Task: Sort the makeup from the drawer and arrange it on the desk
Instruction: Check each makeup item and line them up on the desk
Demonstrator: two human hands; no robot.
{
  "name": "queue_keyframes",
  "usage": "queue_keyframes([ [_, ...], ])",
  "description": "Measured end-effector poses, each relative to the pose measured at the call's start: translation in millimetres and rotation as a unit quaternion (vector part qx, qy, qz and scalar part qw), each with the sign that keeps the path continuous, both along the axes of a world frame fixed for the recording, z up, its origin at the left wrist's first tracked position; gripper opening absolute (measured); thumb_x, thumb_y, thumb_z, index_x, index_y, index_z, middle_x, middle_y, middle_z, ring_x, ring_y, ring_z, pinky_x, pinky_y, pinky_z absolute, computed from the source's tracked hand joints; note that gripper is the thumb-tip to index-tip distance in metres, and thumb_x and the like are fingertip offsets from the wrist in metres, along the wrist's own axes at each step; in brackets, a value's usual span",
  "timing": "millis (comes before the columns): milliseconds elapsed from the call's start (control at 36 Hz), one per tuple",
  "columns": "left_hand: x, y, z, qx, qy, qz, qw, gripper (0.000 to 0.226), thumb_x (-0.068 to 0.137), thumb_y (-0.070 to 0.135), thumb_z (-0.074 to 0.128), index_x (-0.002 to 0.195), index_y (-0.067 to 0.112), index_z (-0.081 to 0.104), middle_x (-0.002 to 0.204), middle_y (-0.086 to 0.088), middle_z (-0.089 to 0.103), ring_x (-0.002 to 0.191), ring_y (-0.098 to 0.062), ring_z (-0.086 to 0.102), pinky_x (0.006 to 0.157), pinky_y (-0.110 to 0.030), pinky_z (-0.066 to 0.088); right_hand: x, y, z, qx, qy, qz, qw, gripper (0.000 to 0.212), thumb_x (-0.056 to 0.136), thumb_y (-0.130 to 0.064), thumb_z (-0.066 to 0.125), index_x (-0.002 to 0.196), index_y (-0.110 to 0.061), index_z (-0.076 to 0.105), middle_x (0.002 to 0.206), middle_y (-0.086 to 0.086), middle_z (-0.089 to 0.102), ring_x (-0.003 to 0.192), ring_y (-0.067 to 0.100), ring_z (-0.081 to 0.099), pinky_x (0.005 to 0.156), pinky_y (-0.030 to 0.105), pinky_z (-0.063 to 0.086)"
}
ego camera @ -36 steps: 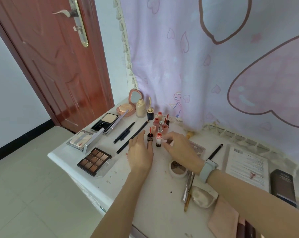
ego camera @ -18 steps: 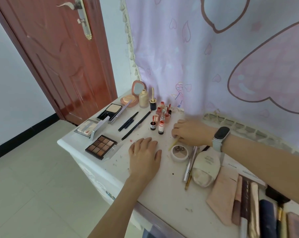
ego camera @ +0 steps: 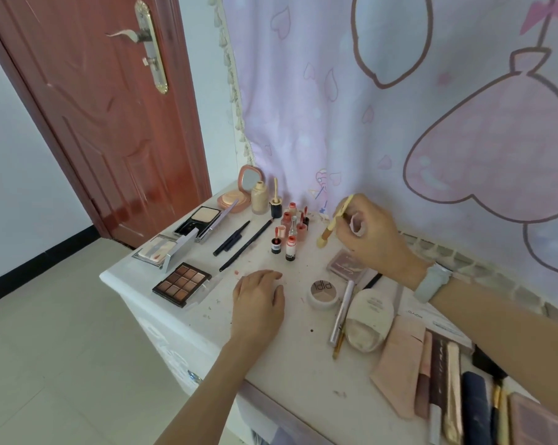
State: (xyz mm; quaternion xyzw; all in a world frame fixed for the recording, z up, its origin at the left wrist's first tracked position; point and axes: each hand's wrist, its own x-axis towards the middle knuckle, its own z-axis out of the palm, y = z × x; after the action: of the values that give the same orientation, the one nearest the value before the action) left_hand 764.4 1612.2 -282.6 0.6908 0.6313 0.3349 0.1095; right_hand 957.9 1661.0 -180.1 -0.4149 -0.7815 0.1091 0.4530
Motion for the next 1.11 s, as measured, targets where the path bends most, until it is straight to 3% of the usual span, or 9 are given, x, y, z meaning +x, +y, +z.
queue_keyframes([
  [56, 0.0, -1.6, 3.8, 0.009, -0.047, -0.005, 0.999, 0.028, 0.093, 0.011, 0.049, 0.117, 0.01, 0.061, 0.12, -0.004, 0.06, 0.114, -0.021, 0.053, 0.104, -0.036, 0.035, -3.6, -7.7, 5.7, -0.05, 0.131, -0.01, 0.99, 0.01, 0.085, -0.005, 0.053, 0.083, -0.014, 0.05, 0.07, -0.009, 0.061, 0.061, 0.016, 0.052, 0.059, 0.02, 0.044],
  [139, -0.7, -10.1, 9.9, 0.027, -0.128, 0.003, 0.991, 0.028, 0.093, 0.008, 0.048, 0.119, 0.01, 0.06, 0.12, -0.003, 0.061, 0.111, -0.016, 0.055, 0.096, -0.022, 0.038, -8.1, -15.3, 6.1, -0.137, 0.272, -0.006, 0.952, 0.021, 0.088, 0.005, 0.049, 0.083, -0.016, 0.051, 0.075, 0.01, 0.06, 0.061, 0.018, 0.057, 0.058, 0.025, 0.048],
  [306, -10.2, -35.3, 13.9, 0.067, -0.168, 0.021, 0.983, 0.027, 0.094, 0.008, 0.047, 0.118, 0.013, 0.06, 0.115, 0.002, 0.062, 0.103, -0.005, 0.054, 0.087, -0.017, 0.038, -31.0, -31.3, -9.9, -0.339, 0.433, -0.003, 0.835, 0.014, 0.088, 0.008, 0.048, 0.082, -0.004, 0.051, 0.069, 0.014, 0.065, 0.057, 0.021, 0.067, 0.054, 0.023, 0.053],
  [444, -31.4, -54.2, 10.0, 0.093, -0.139, 0.038, 0.985, 0.026, 0.092, 0.006, 0.05, 0.116, 0.009, 0.06, 0.113, -0.003, 0.063, 0.105, -0.02, 0.059, 0.084, -0.036, 0.051, -66.2, -36.8, -26.0, -0.486, 0.429, -0.017, 0.761, 0.008, 0.09, 0.003, 0.051, 0.084, -0.002, 0.052, 0.072, 0.016, 0.067, 0.065, 0.024, 0.068, 0.057, 0.025, 0.056],
  [583, -49.9, -67.5, 5.4, 0.085, -0.095, 0.043, 0.991, 0.027, 0.093, 0.006, 0.05, 0.117, 0.005, 0.062, 0.112, -0.006, 0.065, 0.098, -0.023, 0.062, 0.083, -0.03, 0.048, -103.1, -29.8, -38.2, -0.55, 0.411, -0.047, 0.726, 0.003, 0.088, 0.008, 0.049, 0.086, 0.006, 0.051, 0.075, 0.022, 0.062, 0.063, 0.027, 0.064, 0.056, 0.027, 0.057],
  [694, -58.9, -71.2, 2.1, 0.082, -0.023, 0.032, 0.996, 0.023, 0.081, 0.002, 0.067, 0.104, 0.004, 0.069, 0.097, -0.01, 0.068, 0.086, -0.033, 0.063, 0.073, -0.045, 0.054, -126.0, -24.1, -49.9, -0.571, 0.355, -0.058, 0.738, 0.01, 0.085, 0.011, 0.05, 0.078, 0.005, 0.054, 0.074, 0.021, 0.062, 0.059, 0.026, 0.065, 0.056, 0.029, 0.058],
  [889, -65.4, -69.1, -6.5, 0.108, 0.024, 0.073, 0.991, 0.022, 0.07, -0.008, 0.074, 0.089, 0.003, 0.074, 0.08, -0.011, 0.069, 0.073, -0.033, 0.062, 0.063, -0.043, 0.054, -127.6, -26.4, -53.4, -0.544, 0.232, -0.068, 0.803, 0.006, 0.085, 0.0, 0.055, 0.08, -0.002, 0.054, 0.074, 0.017, 0.062, 0.054, 0.025, 0.059, 0.045, 0.022, 0.05],
  [1028, -64.1, -67.0, -7.4, 0.12, 0.035, 0.112, 0.986, 0.018, 0.072, -0.006, 0.073, 0.086, 0.005, 0.075, 0.078, -0.009, 0.069, 0.073, -0.032, 0.062, 0.064, -0.039, 0.052, -87.1, -27.0, -49.9, -0.372, 0.044, -0.043, 0.926, 0.013, 0.089, -0.015, 0.055, 0.082, -0.021, 0.063, 0.081, -0.005, 0.068, 0.063, 0.007, 0.062, 0.061, 0.019, 0.046],
  [1111, -61.3, -67.8, -9.1, 0.125, 0.06, 0.139, 0.981, 0.018, 0.074, -0.001, 0.072, 0.089, 0.009, 0.074, 0.081, -0.006, 0.07, 0.076, -0.031, 0.062, 0.064, -0.038, 0.05, -58.1, -24.3, -49.3, -0.252, -0.08, -0.046, 0.963, 0.014, 0.089, -0.017, 0.056, 0.089, -0.023, 0.068, 0.089, -0.01, 0.066, 0.078, 0.005, 0.057, 0.072, 0.017, 0.038],
])
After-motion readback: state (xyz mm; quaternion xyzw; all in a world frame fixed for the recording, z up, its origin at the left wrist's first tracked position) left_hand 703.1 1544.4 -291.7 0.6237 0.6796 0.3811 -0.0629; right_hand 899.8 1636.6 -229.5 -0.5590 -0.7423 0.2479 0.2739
